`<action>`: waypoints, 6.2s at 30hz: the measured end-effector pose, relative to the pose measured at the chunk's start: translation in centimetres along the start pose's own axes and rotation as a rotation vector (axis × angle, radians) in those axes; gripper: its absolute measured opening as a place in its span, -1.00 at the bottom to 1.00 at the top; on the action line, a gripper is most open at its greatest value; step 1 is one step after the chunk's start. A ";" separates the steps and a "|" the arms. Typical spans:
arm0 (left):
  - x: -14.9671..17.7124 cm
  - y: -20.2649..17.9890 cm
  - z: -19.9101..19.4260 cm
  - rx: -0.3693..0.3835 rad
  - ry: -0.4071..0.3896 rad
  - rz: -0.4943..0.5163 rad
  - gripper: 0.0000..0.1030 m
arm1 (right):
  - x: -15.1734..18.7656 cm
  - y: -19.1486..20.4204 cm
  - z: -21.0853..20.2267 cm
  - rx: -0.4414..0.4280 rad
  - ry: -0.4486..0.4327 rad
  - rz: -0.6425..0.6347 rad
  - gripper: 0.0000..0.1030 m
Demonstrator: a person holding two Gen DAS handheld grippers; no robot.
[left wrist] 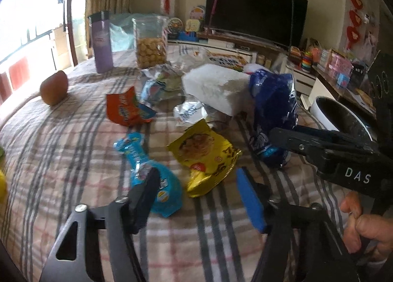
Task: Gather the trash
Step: 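Grasp the yellow snack wrapper with the left tool while the right tool grasps the blue bag, then carry both items over the black bin and open both tools to drop them, then grasp the white crumpled wrapper with the left tool while the right tool grasps the white foam block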
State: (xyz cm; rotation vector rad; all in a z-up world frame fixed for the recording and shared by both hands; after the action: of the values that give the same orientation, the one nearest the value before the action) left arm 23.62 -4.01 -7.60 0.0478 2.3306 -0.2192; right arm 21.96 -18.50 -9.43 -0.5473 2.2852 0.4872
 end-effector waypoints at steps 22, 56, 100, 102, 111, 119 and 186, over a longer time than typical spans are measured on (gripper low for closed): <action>1.7 -3.9 -2.8 0.180 -0.007 0.053 -0.95 | 3.5 -3.3 -7.3 -0.014 -0.047 0.150 -0.32; -4.0 -16.7 4.8 0.348 -0.017 0.276 -0.95 | 4.4 -16.9 -16.0 0.244 -0.101 0.377 -0.31; -5.6 -20.4 7.8 0.295 0.065 0.233 0.10 | 4.2 -21.9 -15.8 0.268 -0.051 0.456 0.54; -5.1 -19.3 7.1 0.287 0.063 0.212 0.11 | 4.1 -21.2 -15.8 0.269 -0.064 0.445 0.68; -2.0 -14.0 3.0 0.238 0.047 0.140 0.14 | 3.8 -15.8 -15.2 0.254 -0.102 0.343 0.85; 0.2 -9.3 -0.9 0.191 0.042 0.069 0.15 | 3.7 -11.1 -13.6 0.200 -0.093 0.263 0.85; -1.1 -4.3 -1.6 0.160 0.118 -0.010 -0.58 | 4.4 -5.5 -6.9 0.051 0.087 0.126 0.06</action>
State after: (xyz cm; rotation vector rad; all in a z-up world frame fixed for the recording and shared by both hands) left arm 22.85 -7.89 -5.09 0.1311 2.4261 -0.4174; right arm 18.04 -27.58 -9.02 -0.4078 2.4193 0.4732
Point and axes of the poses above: each gripper's, at about its wrist camera, not at the fingertips, and z roughly the way its jaws point, y to its left, x to its underside, the point moved 4 cm from there along z, roughly the way its jaws point, and after that the axes turned 6 degrees about -z, right-handed, at the moved point
